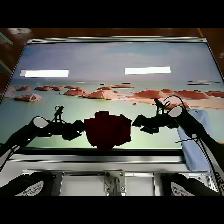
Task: Fold the shirts.
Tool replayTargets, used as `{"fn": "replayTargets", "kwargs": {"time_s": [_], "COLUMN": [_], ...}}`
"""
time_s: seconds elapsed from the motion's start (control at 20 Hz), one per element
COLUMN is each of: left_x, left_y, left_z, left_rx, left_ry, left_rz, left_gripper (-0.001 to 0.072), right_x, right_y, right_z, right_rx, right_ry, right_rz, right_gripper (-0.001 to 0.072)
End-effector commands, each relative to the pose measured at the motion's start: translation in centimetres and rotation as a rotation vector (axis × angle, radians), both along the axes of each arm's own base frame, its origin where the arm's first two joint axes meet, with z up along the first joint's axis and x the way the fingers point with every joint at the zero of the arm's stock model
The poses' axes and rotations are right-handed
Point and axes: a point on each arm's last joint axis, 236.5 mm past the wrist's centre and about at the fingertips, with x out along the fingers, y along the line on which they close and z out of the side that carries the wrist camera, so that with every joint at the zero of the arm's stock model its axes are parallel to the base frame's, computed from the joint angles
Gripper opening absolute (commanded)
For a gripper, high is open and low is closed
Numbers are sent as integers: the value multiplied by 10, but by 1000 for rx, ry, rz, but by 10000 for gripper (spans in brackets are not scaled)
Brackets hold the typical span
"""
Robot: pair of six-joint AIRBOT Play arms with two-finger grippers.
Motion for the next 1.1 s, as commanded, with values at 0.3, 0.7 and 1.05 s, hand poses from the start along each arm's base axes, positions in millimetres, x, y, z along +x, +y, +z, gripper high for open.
{"fn": "replayTargets", "kwargs": {"time_s": [0.3, 0.7, 1.05], "left_x": [46, 38, 33], "left_y": [-21, -52, -55], "left_z": [-3, -5, 19], "left_rx": [-18, -49, -87], "left_ry": [-115, -100, -144], "left_rz": [101, 48, -13], "left_gripper": [578, 37, 36], "right_x": [-21, -27, -41], "right_y": [10, 11, 47], "right_z": [3, -3, -38], "right_rx": [51, 53, 12], "right_ry": [74, 109, 146], "right_rz": [63, 70, 135], "right_gripper": [680, 680, 680]}}
